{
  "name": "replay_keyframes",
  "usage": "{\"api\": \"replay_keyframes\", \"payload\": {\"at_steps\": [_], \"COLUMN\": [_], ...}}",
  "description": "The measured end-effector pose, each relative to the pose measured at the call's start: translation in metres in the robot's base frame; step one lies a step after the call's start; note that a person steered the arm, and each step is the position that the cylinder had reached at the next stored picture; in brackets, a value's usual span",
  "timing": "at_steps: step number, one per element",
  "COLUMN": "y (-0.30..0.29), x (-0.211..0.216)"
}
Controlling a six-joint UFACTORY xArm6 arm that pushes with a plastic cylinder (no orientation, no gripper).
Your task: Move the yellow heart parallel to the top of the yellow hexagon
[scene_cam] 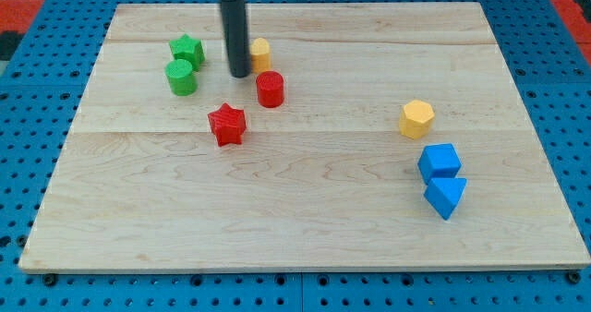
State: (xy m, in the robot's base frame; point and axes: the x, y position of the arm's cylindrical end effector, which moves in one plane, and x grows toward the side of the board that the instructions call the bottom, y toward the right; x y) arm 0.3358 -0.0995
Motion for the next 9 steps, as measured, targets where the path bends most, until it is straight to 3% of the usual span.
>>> {"api": "replay_keyframes", "payload": {"at_steps": [1, 3, 5, 6, 7, 8, 9], "y": [-0.006, 0.129, 0.107, 0.182, 0.207, 0.208, 0.216], "x": [-0.018, -0.023, -0.055, -0.053, -0.053, -0.085, -0.054]}}
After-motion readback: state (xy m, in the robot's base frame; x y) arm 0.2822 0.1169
